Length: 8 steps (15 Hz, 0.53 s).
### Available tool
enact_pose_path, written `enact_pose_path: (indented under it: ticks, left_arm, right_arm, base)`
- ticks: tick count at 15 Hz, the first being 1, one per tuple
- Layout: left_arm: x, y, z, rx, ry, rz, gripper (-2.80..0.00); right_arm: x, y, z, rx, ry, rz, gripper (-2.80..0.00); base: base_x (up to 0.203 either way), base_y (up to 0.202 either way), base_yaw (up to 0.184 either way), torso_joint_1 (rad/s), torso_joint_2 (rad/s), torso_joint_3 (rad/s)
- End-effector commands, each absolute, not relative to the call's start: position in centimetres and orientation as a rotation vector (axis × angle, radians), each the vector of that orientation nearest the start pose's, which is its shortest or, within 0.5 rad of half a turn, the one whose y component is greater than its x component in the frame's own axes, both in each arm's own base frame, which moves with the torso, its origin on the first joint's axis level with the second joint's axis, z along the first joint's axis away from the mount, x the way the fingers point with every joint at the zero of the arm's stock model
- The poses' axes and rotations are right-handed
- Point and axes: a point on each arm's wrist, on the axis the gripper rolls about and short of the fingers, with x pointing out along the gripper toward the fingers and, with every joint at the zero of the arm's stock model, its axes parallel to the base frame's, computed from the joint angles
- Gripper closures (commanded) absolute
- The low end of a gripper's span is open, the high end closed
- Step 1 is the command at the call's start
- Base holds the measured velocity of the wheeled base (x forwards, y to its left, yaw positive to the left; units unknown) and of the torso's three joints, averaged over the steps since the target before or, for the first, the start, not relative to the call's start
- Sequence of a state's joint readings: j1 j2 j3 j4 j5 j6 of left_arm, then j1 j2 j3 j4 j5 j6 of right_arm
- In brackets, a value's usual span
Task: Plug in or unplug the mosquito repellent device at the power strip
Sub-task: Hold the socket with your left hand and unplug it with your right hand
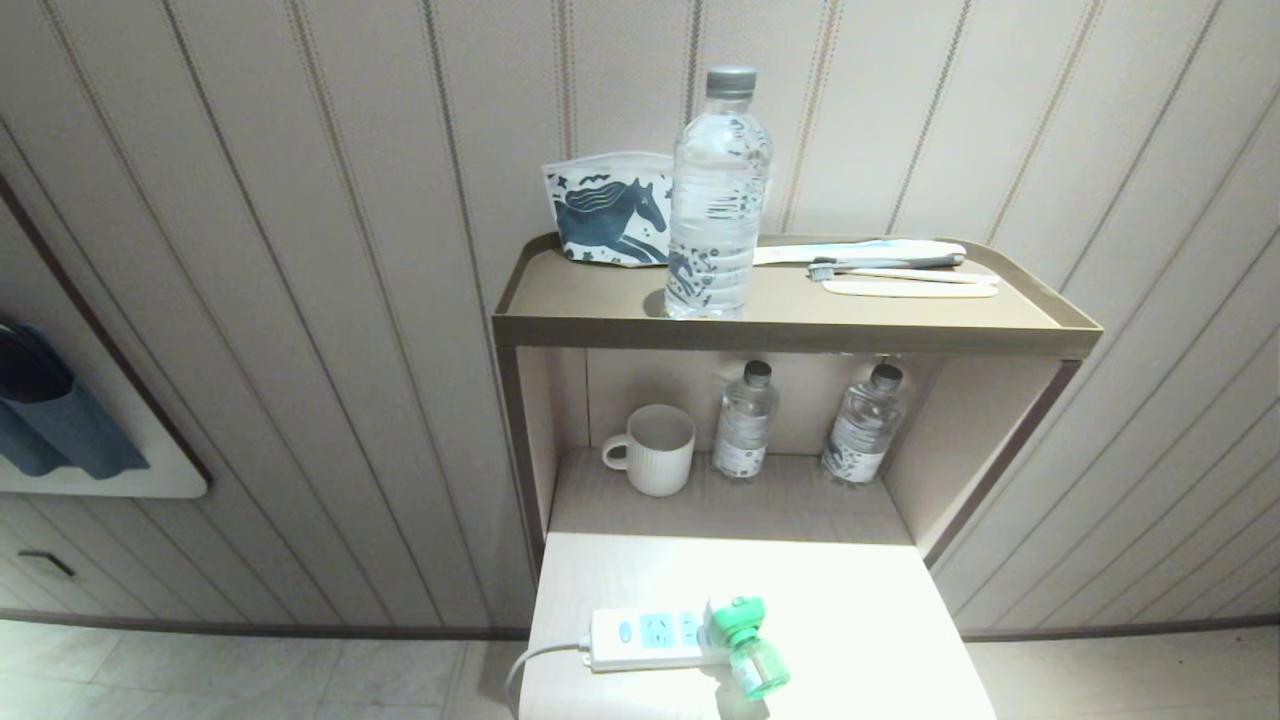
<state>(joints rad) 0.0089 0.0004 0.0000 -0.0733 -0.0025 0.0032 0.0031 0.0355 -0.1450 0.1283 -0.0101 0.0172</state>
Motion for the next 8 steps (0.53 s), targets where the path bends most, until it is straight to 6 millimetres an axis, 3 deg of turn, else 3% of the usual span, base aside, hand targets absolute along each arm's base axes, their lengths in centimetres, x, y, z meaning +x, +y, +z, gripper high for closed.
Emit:
enact_pose_path:
  ticks: [1, 4, 8]
  left_arm:
    - [-2.3, 0.0, 8.3, 0.004, -0.074, 0.006, 0.00]
    - [-2.3, 0.0, 8.3, 0.004, -0.074, 0.006, 0.00]
    - [-2.3, 0.0, 8.3, 0.004, -0.074, 0.006, 0.00]
  right_arm:
    - [-4.1, 0.0, 16.5, 0.017, -0.007, 0.016, 0.00]
    - [-1.0, 0.1, 23.6, 0.028, 0.125, 0.048, 0.00]
    - [7.4, 0.4, 29.7, 0.085, 0.311, 0.067, 0.00]
  base:
    - [0.000, 0.000, 0.000, 0.000, 0.00, 0.000]
    - [0.000, 0.000, 0.000, 0.000, 0.00, 0.000]
    - [0.000, 0.000, 0.000, 0.000, 0.00, 0.000]
